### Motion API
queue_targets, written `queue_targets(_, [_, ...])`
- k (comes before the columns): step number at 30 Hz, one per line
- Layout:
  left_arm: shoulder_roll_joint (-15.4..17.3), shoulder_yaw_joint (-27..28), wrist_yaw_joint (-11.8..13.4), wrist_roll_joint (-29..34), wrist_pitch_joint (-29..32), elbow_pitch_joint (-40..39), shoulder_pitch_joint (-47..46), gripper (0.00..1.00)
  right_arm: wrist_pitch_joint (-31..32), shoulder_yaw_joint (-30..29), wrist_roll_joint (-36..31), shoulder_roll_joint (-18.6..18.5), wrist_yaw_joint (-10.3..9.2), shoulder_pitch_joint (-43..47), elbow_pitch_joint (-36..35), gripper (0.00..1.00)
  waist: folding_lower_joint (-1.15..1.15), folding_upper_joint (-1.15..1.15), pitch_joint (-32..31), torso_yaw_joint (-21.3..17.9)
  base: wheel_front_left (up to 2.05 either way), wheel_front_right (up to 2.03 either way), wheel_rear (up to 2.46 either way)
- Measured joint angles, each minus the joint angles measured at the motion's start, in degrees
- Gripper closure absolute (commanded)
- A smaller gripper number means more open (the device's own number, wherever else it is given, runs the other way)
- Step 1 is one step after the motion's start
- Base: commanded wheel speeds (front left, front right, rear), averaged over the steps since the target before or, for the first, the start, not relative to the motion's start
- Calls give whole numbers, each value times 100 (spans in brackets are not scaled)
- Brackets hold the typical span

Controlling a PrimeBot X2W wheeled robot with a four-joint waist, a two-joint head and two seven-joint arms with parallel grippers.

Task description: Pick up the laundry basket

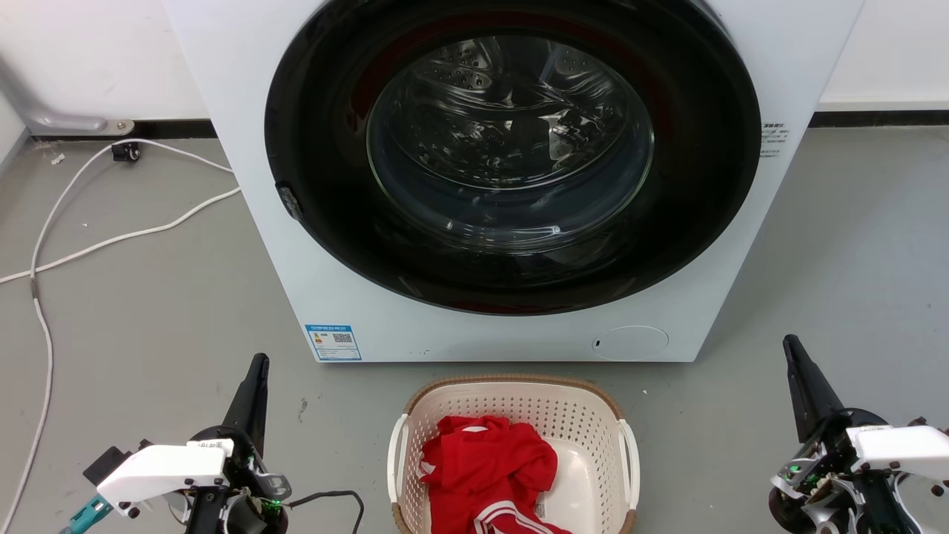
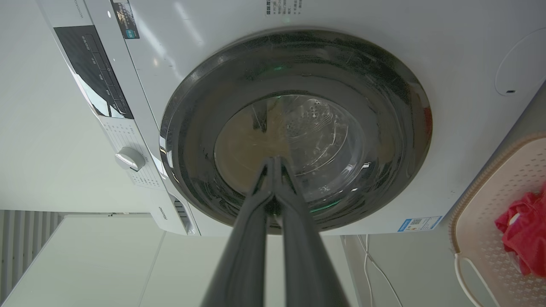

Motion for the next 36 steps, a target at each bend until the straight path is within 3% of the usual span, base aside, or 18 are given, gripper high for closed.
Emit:
queue_targets(28, [0,0,0,0,-1,0,-1,100,0,0,0,0,0,0,0,100,0,0,0,0,0,0,0])
queue_targets(29, [0,0,0,0,0,0,-1,0,0,0,0,0,0,0,0,0,0,0,0,0,0,0,0])
queue_targets(36, [-46,-32,7,-3,-21,303,301,0,-16,14,-1,21,-1,320,291,0,0,0,1,0,0,0,0])
